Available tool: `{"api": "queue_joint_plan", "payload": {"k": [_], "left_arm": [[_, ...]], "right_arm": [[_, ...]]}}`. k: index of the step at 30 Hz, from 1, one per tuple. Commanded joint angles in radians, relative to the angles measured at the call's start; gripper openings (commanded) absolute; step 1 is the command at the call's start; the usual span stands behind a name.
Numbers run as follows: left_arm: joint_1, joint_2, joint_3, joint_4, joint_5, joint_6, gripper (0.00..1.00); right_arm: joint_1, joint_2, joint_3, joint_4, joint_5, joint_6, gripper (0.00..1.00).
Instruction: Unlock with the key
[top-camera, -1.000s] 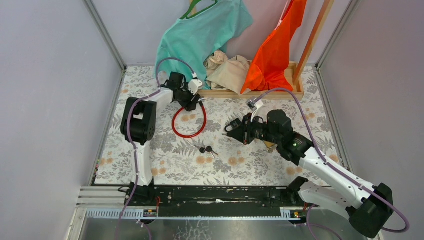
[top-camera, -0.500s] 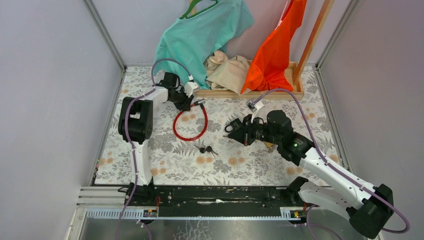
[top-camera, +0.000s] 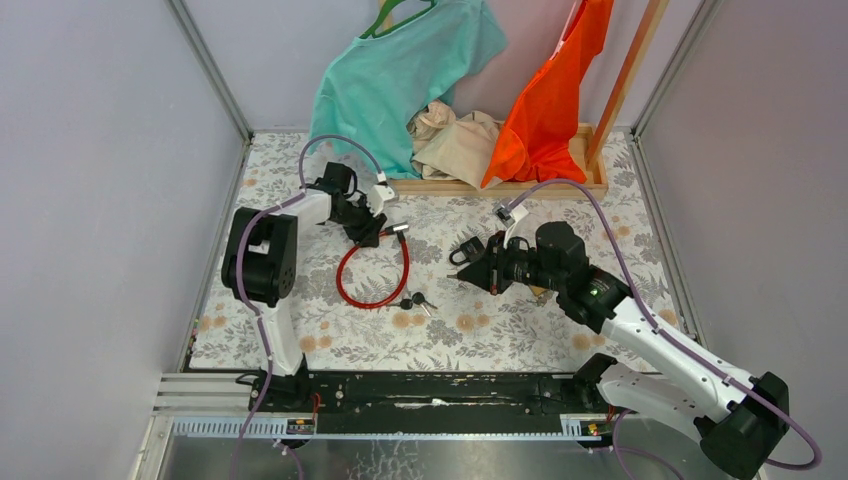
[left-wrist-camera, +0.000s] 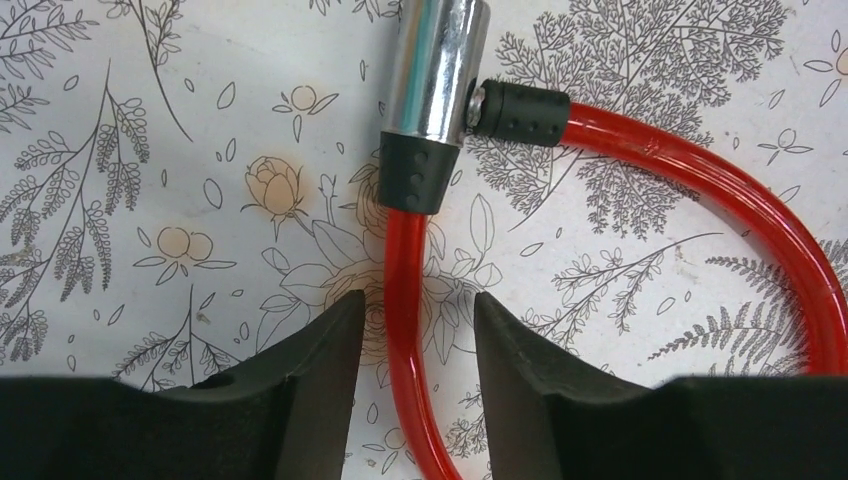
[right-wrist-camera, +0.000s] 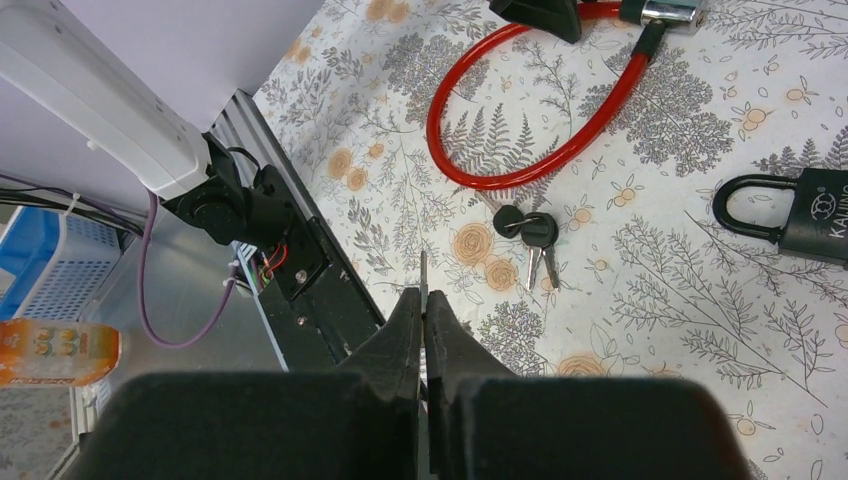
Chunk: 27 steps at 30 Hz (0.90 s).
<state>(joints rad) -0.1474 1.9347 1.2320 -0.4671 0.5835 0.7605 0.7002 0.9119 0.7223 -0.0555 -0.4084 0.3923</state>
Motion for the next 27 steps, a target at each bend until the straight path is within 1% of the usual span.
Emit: {"api": "queue_joint_plan", "payload": {"k": [1,9,12,14,19,24,27], "left_arm": [[-0.014,-0.001,0.002,0.023,-0.003,-0.007,0.53],[-0.030,0.066,0.058,0.016,-0.049,-0.011,0.54],[-0.068,0.068,0.040,0.023,-0.098,0.012,0.51],[-0.101,0.067,0.017,0.033,-0.140,0.028,0.48],[-0.120,0.040,-0.023,0.066,-0.168,0.035,0.31],[-0.117,-0.016,-0.084,0.113,-0.181,0.037,0.10],[-0.115,-0.073,-0.114,0.118,-0.187,0.046,0.02]], "right_arm": [[-0.003,0.001,0.036,0.019,-0.018,-0.009,0.00],[-0.003,-0.005,0.021,0.022,-0.012,-0.006,0.00],[-0.003,-0.006,0.025,0.021,-0.009,-0.005,0.00],[-0.003,-0.009,0.027,0.018,-0.007,-0.004,0.00],[-0.003,-0.025,0.036,-0.004,0.008,-0.005,0.00],[-0.003,-0.049,0.050,-0.044,0.015,-0.018,0.00],[-0.002,-0.063,0.061,-0.066,0.027,-0.026,0.00]]}}
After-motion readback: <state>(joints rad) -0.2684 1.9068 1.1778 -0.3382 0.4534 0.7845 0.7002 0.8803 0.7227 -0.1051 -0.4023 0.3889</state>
